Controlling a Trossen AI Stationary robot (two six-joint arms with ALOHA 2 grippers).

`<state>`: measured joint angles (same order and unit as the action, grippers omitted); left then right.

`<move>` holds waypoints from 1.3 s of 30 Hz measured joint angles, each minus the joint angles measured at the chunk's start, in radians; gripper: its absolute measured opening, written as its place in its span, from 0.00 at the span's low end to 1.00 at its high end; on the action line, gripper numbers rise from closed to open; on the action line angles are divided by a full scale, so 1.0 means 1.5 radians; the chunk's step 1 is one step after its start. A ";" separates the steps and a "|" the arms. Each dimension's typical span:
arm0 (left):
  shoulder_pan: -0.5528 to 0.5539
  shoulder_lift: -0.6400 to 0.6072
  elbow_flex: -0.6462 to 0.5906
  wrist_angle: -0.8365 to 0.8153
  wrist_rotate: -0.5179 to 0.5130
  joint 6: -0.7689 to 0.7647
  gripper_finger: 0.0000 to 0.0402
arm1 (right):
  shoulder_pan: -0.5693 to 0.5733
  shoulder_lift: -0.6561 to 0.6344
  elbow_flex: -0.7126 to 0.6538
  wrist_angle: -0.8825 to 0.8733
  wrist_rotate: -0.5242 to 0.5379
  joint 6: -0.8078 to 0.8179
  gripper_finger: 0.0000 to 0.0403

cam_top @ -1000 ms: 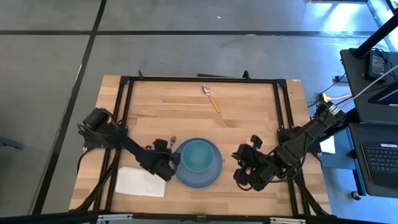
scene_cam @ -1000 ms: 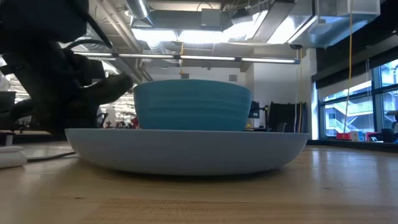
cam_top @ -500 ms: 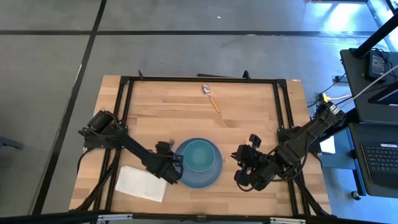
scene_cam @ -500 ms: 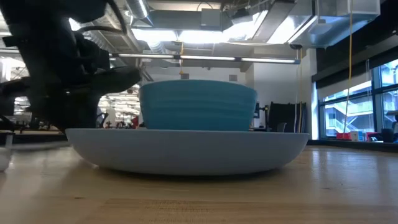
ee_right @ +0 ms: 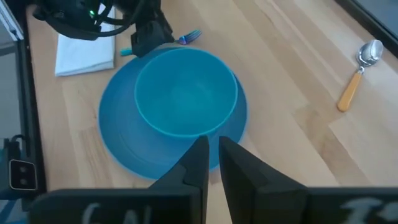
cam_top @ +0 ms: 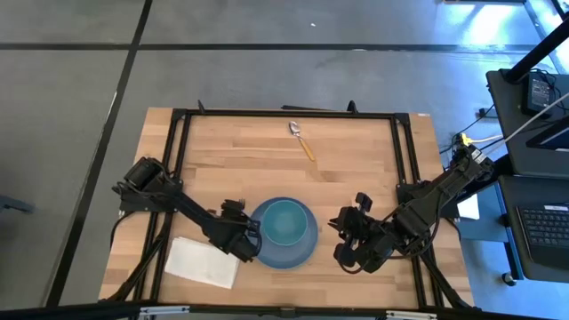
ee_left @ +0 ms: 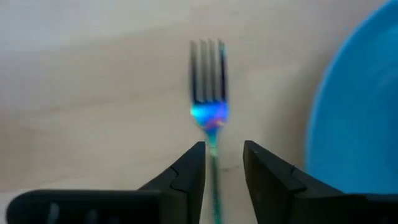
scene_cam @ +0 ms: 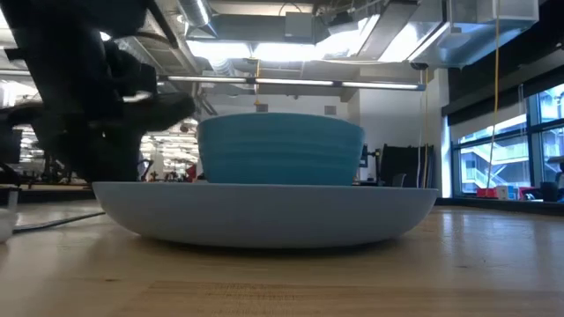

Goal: Set table place
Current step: Put the spoon into the bowl

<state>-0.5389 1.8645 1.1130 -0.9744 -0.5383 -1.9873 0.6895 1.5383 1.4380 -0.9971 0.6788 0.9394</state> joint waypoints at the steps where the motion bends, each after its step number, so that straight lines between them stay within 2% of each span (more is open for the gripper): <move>1: -0.002 -0.002 0.007 -0.021 0.000 0.000 0.26 | 0.000 0.000 0.000 0.002 0.000 0.000 0.10; 3: -0.005 -0.007 0.031 -0.077 -0.005 -0.010 0.26 | 0.001 0.000 0.000 0.008 0.000 0.001 0.10; 9: -0.017 -0.010 0.157 -0.270 -0.101 -0.027 0.23 | 0.001 0.000 0.000 0.031 0.000 0.001 0.10; 15: -0.016 -0.009 0.238 -0.392 -0.143 0.079 0.19 | 0.001 0.000 0.000 0.045 0.000 0.015 0.10; 20: -0.011 -0.043 0.250 -0.401 -0.207 0.168 0.17 | 0.001 0.005 0.000 0.079 0.002 -0.008 0.10; 23: 0.005 -0.084 0.247 -0.398 -0.237 0.247 0.16 | -0.008 0.005 0.000 0.108 0.046 -0.054 0.10; 25: 0.024 -0.122 0.248 -0.398 -0.262 0.298 0.15 | -0.017 0.005 0.000 0.135 0.080 -0.055 0.10; 28: 0.057 -0.183 0.248 -0.398 -0.286 0.394 0.15 | -0.033 0.005 0.000 0.190 0.089 -0.054 0.10; 32: 0.107 -0.252 0.248 -0.398 -0.323 0.493 0.16 | -0.060 0.005 0.000 0.266 0.093 -0.132 0.10; 37: 0.155 -0.305 0.248 -0.398 -0.345 0.578 0.19 | -0.109 0.017 0.000 0.232 0.085 -0.167 0.10; 39: 0.173 -0.321 0.248 -0.398 -0.359 0.601 0.19 | -0.140 0.019 0.000 0.195 0.056 -0.190 0.10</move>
<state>-0.2791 1.3832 1.4849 -1.5715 -1.0768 -1.0862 0.4802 1.5661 1.4380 -0.7048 0.7623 0.6547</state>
